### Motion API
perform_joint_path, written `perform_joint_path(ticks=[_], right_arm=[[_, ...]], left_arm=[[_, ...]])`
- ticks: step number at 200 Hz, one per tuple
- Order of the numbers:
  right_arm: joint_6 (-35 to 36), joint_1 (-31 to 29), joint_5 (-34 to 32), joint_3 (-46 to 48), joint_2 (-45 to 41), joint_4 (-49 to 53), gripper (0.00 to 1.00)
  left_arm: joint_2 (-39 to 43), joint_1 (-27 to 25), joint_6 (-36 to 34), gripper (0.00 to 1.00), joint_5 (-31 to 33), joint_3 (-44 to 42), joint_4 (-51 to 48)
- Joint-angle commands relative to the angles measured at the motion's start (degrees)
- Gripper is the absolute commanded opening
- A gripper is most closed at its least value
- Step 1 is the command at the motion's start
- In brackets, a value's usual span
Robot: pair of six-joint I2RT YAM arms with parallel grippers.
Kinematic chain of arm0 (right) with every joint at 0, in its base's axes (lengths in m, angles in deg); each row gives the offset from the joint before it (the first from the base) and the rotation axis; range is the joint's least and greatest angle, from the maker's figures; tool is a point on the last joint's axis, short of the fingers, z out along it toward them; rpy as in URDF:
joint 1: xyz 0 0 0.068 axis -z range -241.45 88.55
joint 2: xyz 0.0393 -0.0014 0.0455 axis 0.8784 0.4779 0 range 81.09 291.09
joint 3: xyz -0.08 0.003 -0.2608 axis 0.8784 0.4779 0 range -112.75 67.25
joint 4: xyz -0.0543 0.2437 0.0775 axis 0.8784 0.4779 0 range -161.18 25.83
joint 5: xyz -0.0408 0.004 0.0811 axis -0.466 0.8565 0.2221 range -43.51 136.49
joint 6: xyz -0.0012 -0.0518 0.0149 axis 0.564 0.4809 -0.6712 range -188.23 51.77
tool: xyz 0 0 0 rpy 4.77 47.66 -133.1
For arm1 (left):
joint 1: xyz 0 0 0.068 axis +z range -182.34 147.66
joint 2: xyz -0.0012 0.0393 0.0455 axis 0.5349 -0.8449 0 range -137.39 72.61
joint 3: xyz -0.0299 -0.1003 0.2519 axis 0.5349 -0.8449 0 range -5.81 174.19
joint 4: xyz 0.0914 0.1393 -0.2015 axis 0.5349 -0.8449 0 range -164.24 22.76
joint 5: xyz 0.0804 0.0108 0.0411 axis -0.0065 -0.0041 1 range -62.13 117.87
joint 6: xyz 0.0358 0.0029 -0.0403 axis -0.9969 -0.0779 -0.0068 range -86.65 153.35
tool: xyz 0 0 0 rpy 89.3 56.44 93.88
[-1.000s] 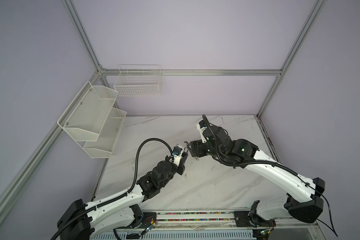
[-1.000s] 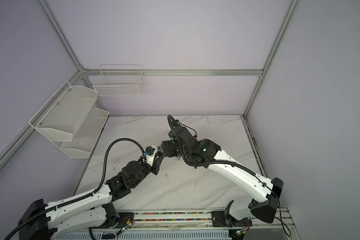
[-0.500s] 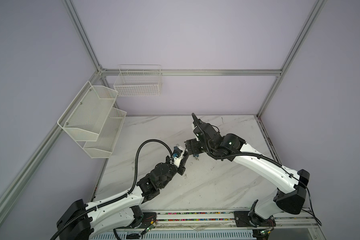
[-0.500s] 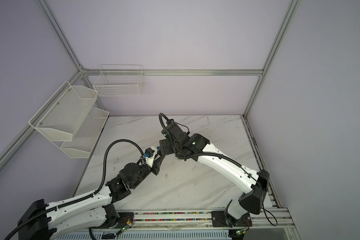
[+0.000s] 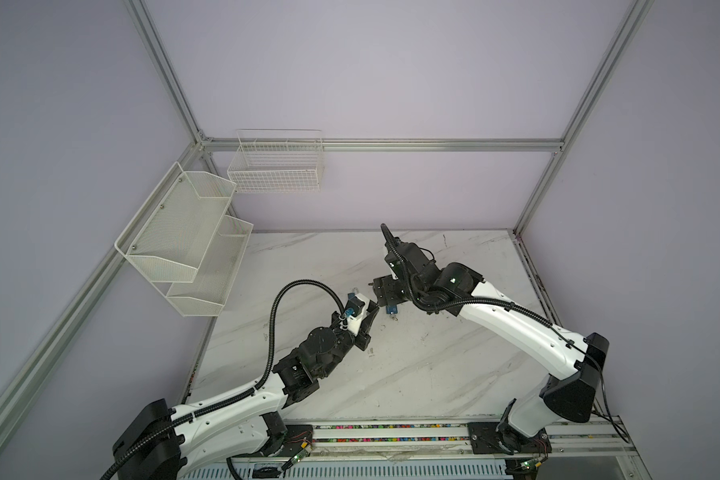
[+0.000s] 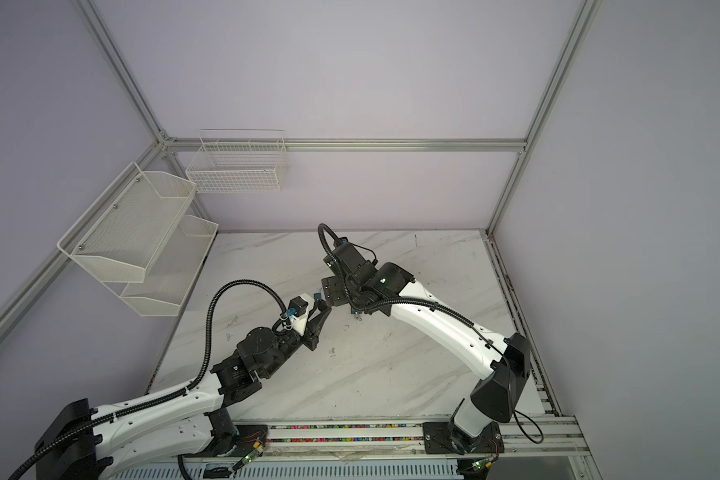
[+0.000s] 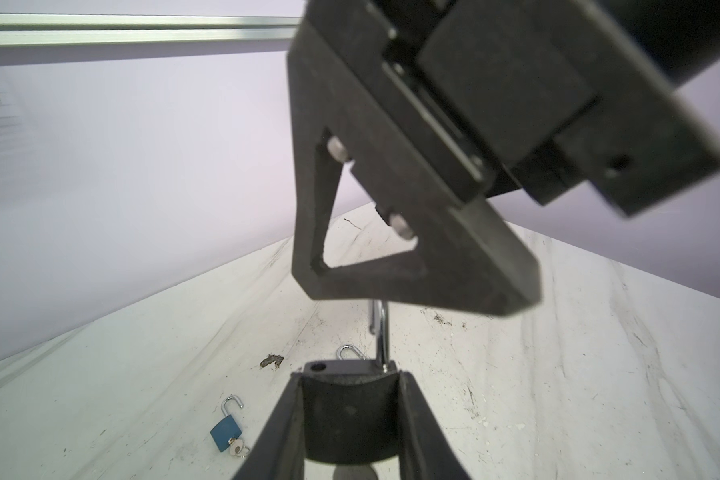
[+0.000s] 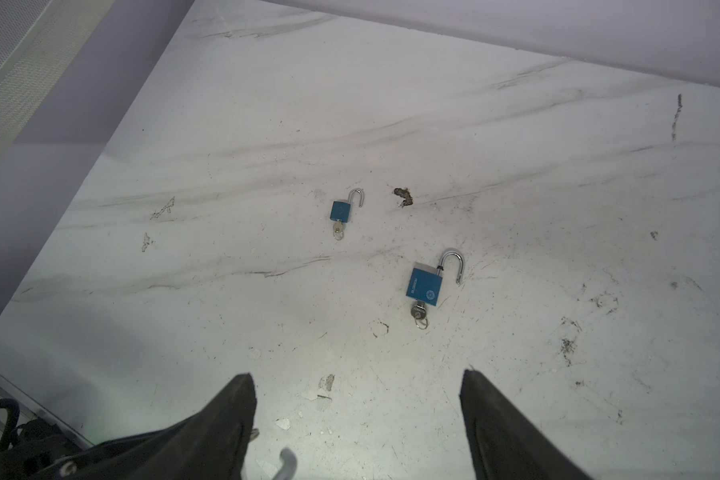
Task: Unlock with the key
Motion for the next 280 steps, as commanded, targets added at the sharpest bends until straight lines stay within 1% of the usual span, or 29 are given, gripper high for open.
perform_joint_path(ticks=[1,32,70,90,132,156,169,191,199,213,225,247,264,280], right_arm=[[2.03,2.23,2.65,-0.92,0.07,2.89,0.78],[3.54,2.58,5.22,-0.03,-0.56,4.59,0.78],[4.70,3.15,10.50,2.17,-3.16,3.90,0.77],[4.76,3.22,11.47,3.14,-4.29,3.97,0.77],[3.25,4.10,6.78,3.77,-6.53,4.03,0.77],[2.70,5.40,2.61,4.25,-8.12,3.62,0.79],[2.44,5.86,0.38,4.61,-9.23,3.18,0.81],[1.36,7.19,-0.49,7.69,-12.21,-0.86,0.86],[0.45,7.80,-0.40,9.63,-12.38,-2.95,0.89],[-0.93,9.03,1.89,13.27,-14.60,-6.22,0.91],[-2.30,10.02,4.09,16.54,-15.01,-9.12,0.93],[-4.31,11.67,6.83,22.70,-16.03,-14.45,0.96],[-5.53,13.47,9.29,27.43,-16.77,-19.02,0.97],[-6.54,14.91,11.07,31.26,-17.07,-22.31,0.97]], left_arm=[[1.03,-0.38,-3.34,0.00,-1.02,-2.81,6.69],[1.83,-0.38,-4.11,0.00,-0.54,-3.28,8.03],[1.98,-0.38,-4.47,0.00,-0.32,-4.31,10.82],[1.63,-0.38,-4.53,0.00,-0.56,-4.03,11.12],[1.15,-0.37,-3.73,0.00,0.37,-3.32,10.89],[1.49,-0.38,-1.61,0.00,2.15,-2.07,7.05],[1.93,-0.51,2.64,0.00,3.77,0.09,1.31],[0.37,-0.67,13.13,0.00,7.64,5.64,-11.49],[-0.91,-0.80,18.17,0.00,8.46,8.09,-16.64],[-3.46,-1.08,24.72,0.00,8.07,12.56,-24.71],[-5.86,-1.25,29.69,0.00,6.43,15.40,-29.38],[-10.30,-1.42,40.34,0.00,5.71,19.35,-37.85],[-14.50,-1.35,46.35,0.00,5.34,22.71,-43.68],[-18.72,-1.42,49.53,0.00,4.98,25.12,-46.48]])
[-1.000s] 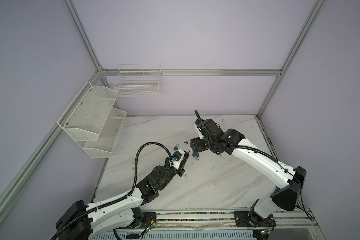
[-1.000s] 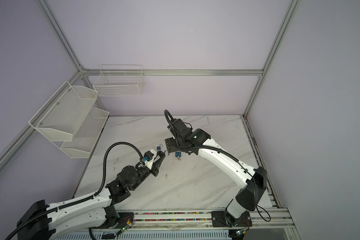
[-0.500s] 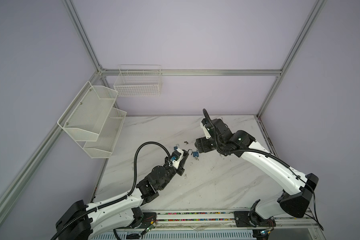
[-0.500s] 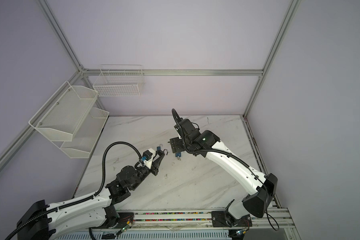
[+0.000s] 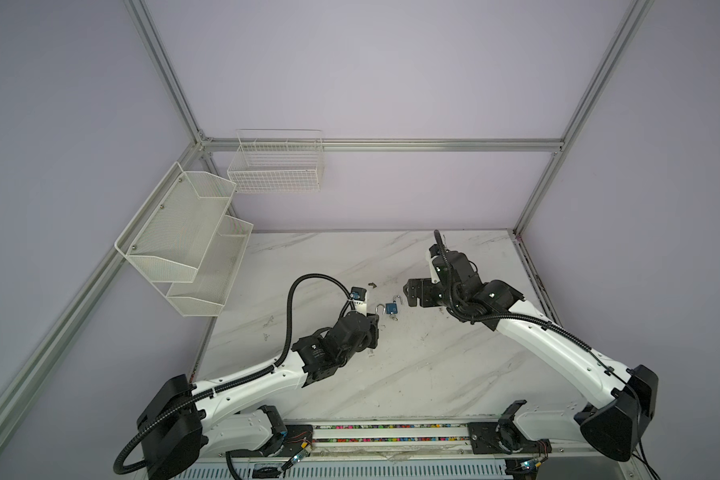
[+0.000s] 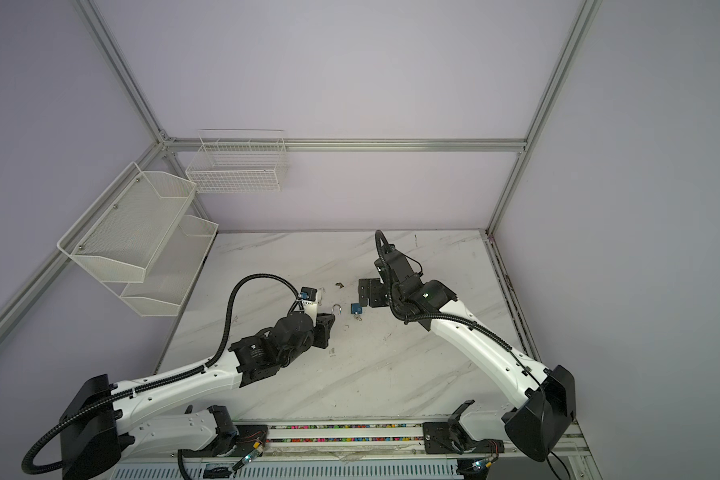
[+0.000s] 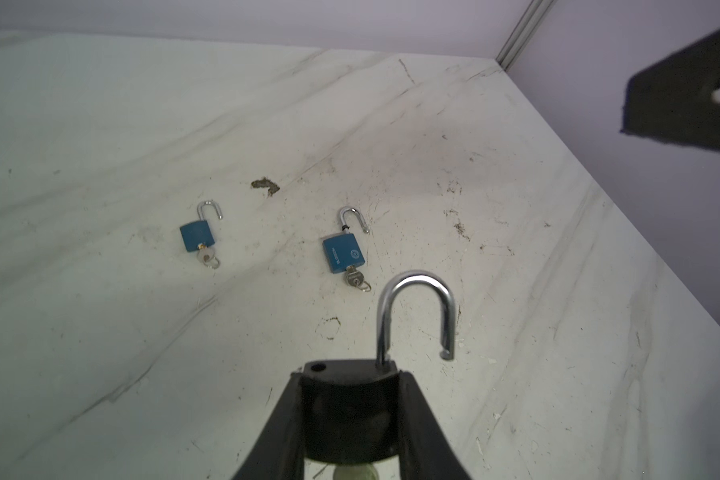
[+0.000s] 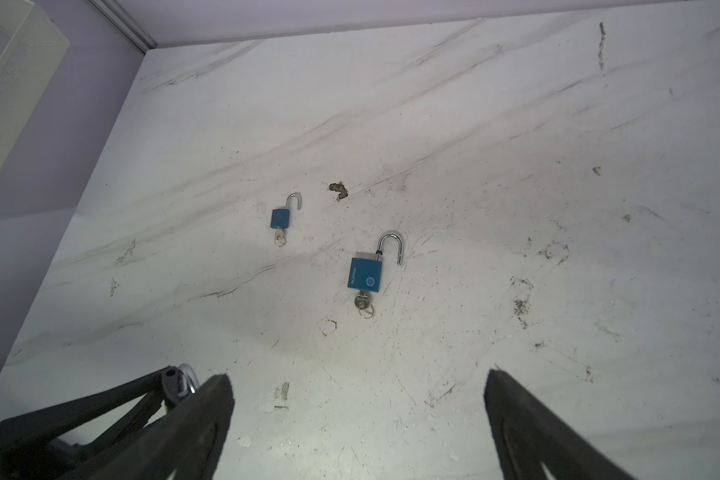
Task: Unlock with the key
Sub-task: 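Lower the opened black padlock to the table with the left gripper and release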
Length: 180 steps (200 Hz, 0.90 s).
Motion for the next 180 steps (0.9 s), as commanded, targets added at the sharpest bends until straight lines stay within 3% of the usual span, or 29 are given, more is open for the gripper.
perform_joint_path(ticks=[1,61,133,180], right_arm=[[-3.06,2.07,3.86,4.79,-1.34,-7.95,0.97],[-5.51,7.17,7.82,14.00,-3.23,-15.58,0.97],[-6.04,10.26,12.00,16.72,-2.52,-19.20,0.97],[-5.96,11.41,13.10,17.63,-2.64,-19.60,0.97]], left_arm=[[-4.78,-0.29,11.67,0.00,-0.28,7.90,-9.43],[-19.12,-0.22,16.83,0.00,-1.70,16.88,-18.69],[-25.46,-0.24,17.77,0.00,-0.53,20.11,-21.77],[-31.71,0.06,19.37,0.00,0.72,27.14,-28.14]])
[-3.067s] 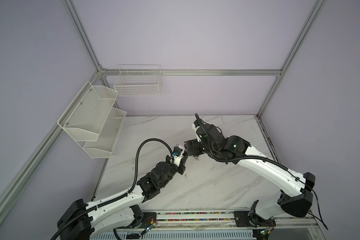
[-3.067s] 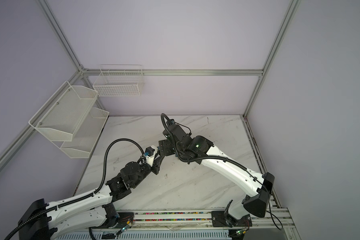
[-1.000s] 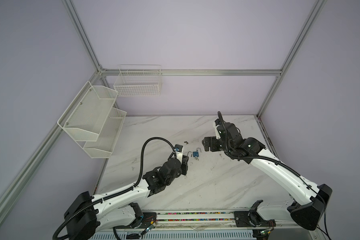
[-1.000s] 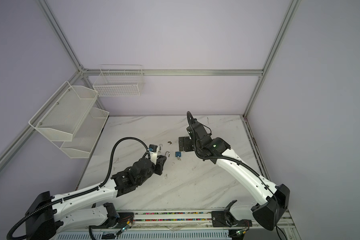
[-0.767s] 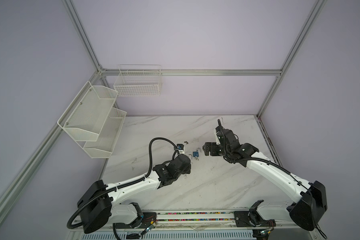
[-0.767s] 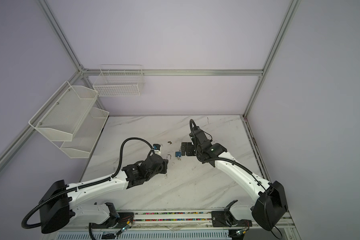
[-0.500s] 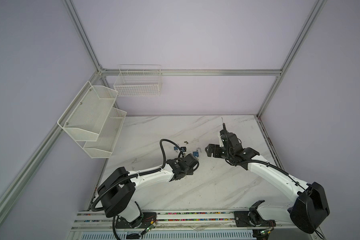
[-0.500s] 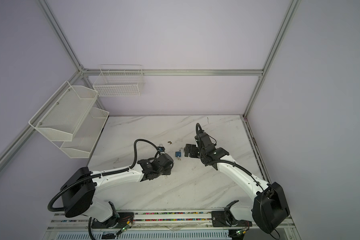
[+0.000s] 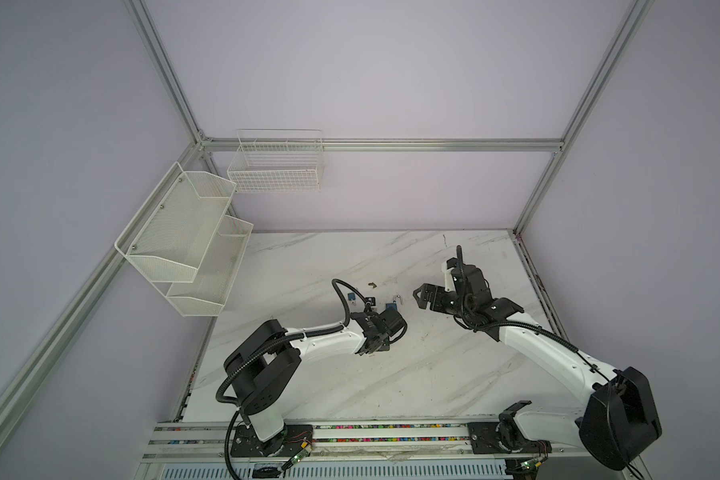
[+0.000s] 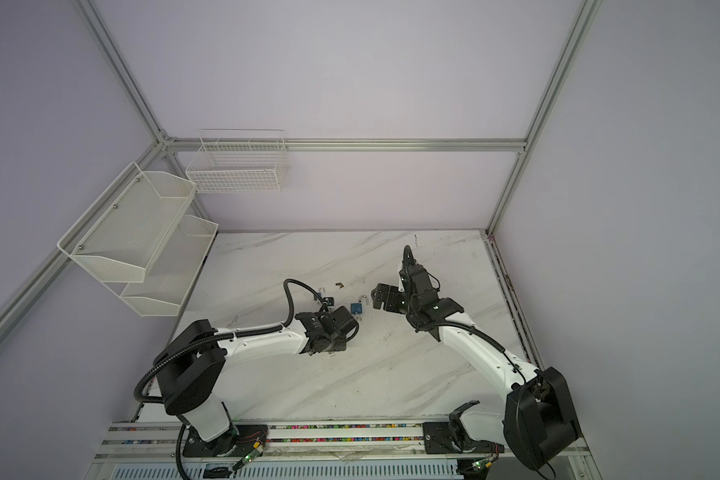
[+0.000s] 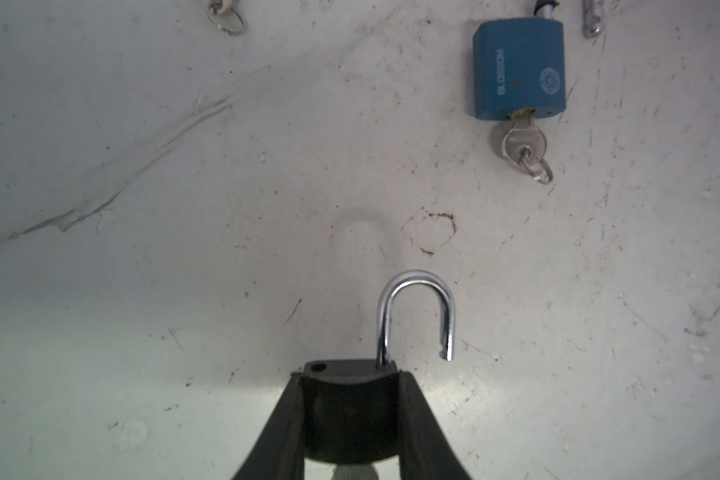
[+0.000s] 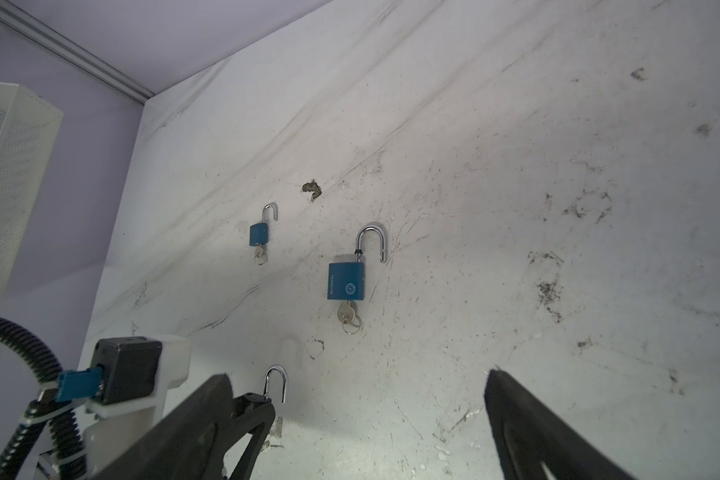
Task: Unlock with the key
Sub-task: 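Lower the opened black padlock to the table with the left gripper and release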
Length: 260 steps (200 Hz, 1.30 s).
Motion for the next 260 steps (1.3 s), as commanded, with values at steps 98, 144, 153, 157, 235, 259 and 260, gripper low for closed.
perform_joint_path(ticks=[98,144,153,157,235,259,260], right_arm=[[-0.97,2.56,2.22,2.72,0.58,-3.18,0.97],[-1.41,2.74,2.34,1.81,2.12,-3.83,0.97],[-1.25,2.68,1.93,1.54,2.10,-3.80,0.97],[-1.17,2.73,1.76,1.50,2.07,-3.74,0.97],[-0.99,2.70,1.09,0.29,1.44,-3.22,0.97],[-0.98,2.78,0.70,-0.25,0.47,-2.74,0.97],[-0.98,2.81,0.67,-0.30,0.39,-2.71,0.97]], left_arm=[[-5.07,2.85,2.85,0.08,-2.22,6.23,-0.17],[-4.19,3.37,3.37,0.23,-2.75,4.58,0.38],[-3.68,3.46,3.47,0.25,-2.78,4.17,0.64],[-3.46,3.53,3.46,0.26,-2.73,3.94,0.72],[2.47,5.16,4.25,0.45,-3.60,1.17,0.83],[6.00,6.06,3.61,0.59,-5.18,0.86,0.92],[6.27,6.08,3.54,0.60,-5.27,0.86,0.92]])
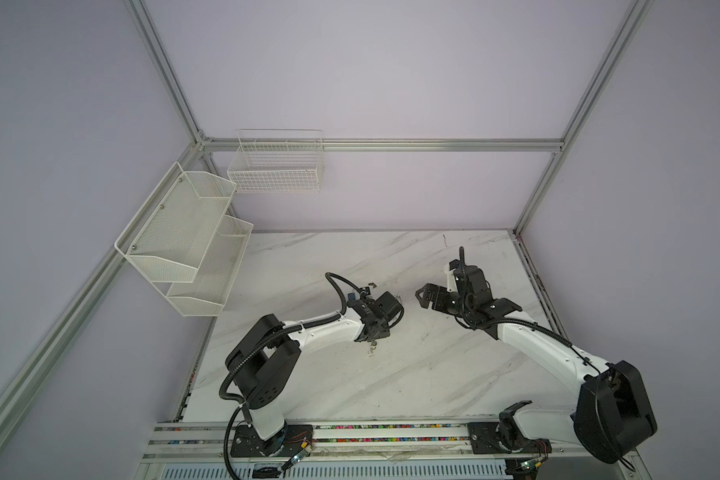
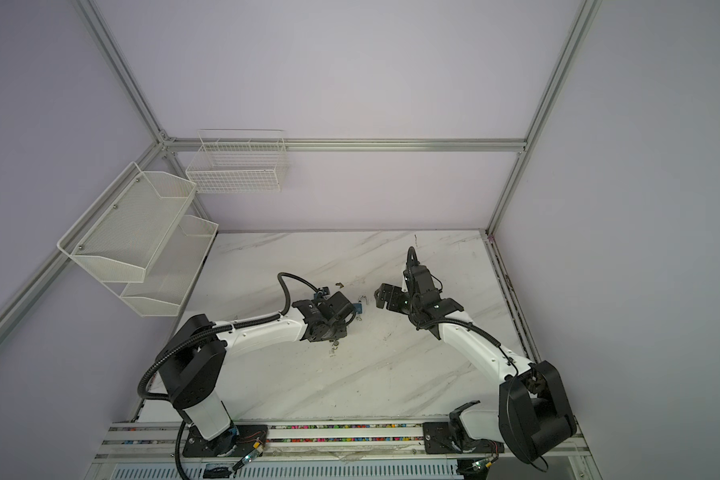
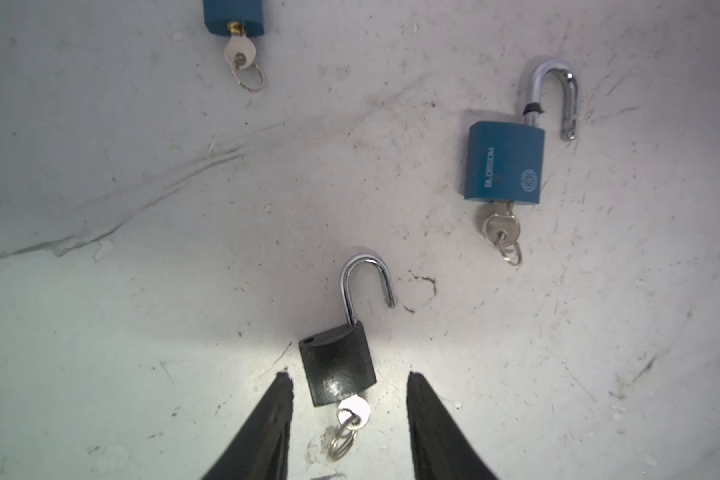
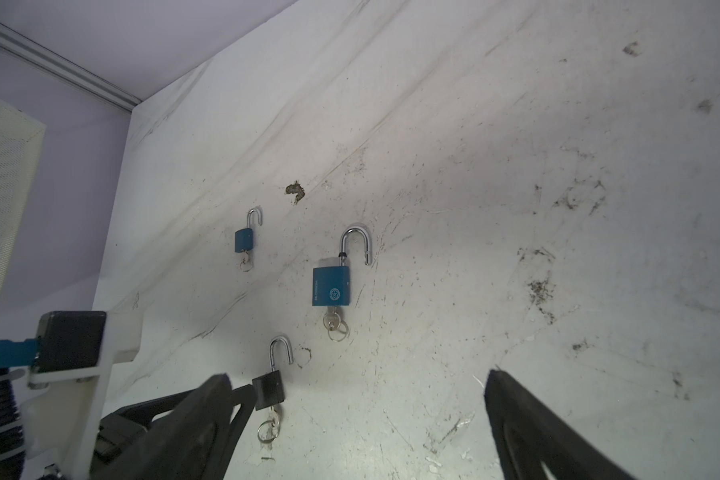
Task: Unlock with the key
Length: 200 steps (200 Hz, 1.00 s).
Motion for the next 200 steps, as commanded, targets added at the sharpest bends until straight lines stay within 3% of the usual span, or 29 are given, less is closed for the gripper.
perform_joint_path(ticks=[1,18,37,52,65,102,125,140,157,181,200], right_arm=[[-0.32,0.35,-1.00,-2.03,-1.60,-0.10,0.97],[0.56,0.78,-1.64,-3.01,-2.69,0.31,0.97],[1.92,1.78,-3.96,-4.37,-3.71,0.31,0.97],[3.47,2.91,-6.85,-5.98,-3.97,-0.21,0.97],[5.45,3.73,-13.68,-6.86,-3.75,-1.26,0.97],[8.24,5.80,-33.27,-3.82,-0.40,-12.79,0.97],[11.79,6.47,-41.11,0.11,3.23,-24.88,0.97],[16.12,7.88,-44.96,2.81,7.54,-33.25,0.97],[21.14,10.28,-48.10,5.64,12.75,-43.11,0.97],[25.36,14.30,-44.35,11.39,18.01,-57.18,0.97],[24.28,18.67,-34.81,15.68,20.07,-66.12,0.97]], left_arm=[[4.87,1.11,-0.04,0.61,-1.39,-1.96,0.90],[9.88,2.11,-0.94,0.63,-0.57,-2.66,0.98],[18.68,4.56,-2.46,0.80,3.98,-4.55,0.77],[25.86,7.94,-6.75,0.89,9.69,-6.04,0.60],[30.88,11.88,-11.45,1.00,16.57,-7.95,0.96],[37.12,29.15,-26.59,1.00,28.87,-16.41,10.65],[35.15,39.20,-34.81,1.00,26.57,-23.62,24.67],[32.30,42.05,-40.25,1.00,26.87,-28.46,35.26],[29.08,44.04,-47.61,1.00,22.82,-34.98,51.34],[23.82,44.64,-53.22,1.00,16.60,-43.81,73.66],[20.28,44.67,-55.36,1.00,10.97,-48.74,87.17]])
